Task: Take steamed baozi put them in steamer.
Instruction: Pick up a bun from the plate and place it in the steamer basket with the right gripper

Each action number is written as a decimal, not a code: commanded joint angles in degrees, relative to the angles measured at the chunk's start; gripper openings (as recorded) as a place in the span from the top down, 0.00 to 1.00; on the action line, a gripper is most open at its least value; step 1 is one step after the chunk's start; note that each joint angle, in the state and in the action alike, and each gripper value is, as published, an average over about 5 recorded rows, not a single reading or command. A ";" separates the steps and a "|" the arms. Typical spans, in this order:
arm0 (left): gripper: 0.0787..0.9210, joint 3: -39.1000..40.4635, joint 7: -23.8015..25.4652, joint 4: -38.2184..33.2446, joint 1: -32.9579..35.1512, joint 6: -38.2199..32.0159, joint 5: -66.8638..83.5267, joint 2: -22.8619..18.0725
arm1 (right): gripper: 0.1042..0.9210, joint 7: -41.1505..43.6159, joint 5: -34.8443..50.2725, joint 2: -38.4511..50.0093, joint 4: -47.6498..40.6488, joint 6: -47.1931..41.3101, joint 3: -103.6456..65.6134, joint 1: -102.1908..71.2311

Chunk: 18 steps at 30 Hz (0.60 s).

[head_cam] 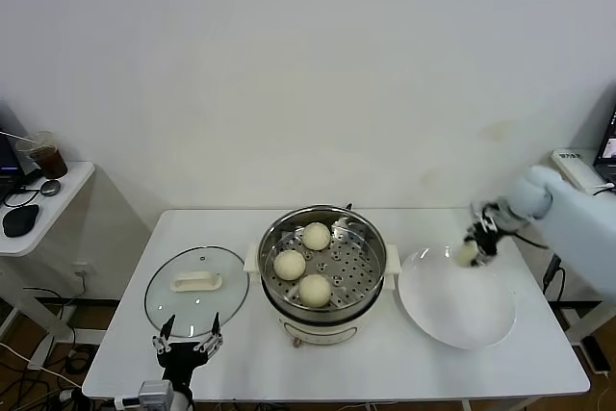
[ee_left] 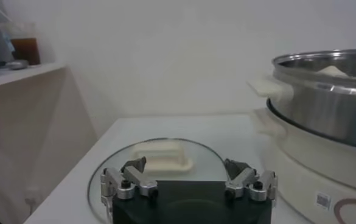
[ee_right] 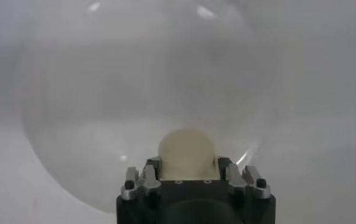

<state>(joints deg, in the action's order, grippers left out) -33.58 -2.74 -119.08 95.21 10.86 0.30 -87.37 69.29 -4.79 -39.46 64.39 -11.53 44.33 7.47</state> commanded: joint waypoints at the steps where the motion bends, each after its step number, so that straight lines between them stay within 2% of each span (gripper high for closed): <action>1: 0.12 0.17 -0.38 -1.25 -0.11 -0.04 -0.90 0.26 | 0.45 0.29 21.02 -6.69 8.83 -8.25 23.74 28.64; 9: 0.12 -0.19 -0.76 -1.69 -0.29 -0.11 -0.73 1.02 | 0.45 -1.62 34.34 -18.24 8.55 -13.75 30.34 37.11; 18: 0.12 -0.03 -0.73 -2.90 -0.23 -0.02 -0.21 1.16 | 0.45 -3.33 35.63 -24.13 8.86 -16.32 33.31 34.11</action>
<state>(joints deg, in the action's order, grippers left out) -33.65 -3.44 -121.29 94.97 10.78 0.09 -86.34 67.09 22.35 -55.14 71.39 -23.44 69.79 36.29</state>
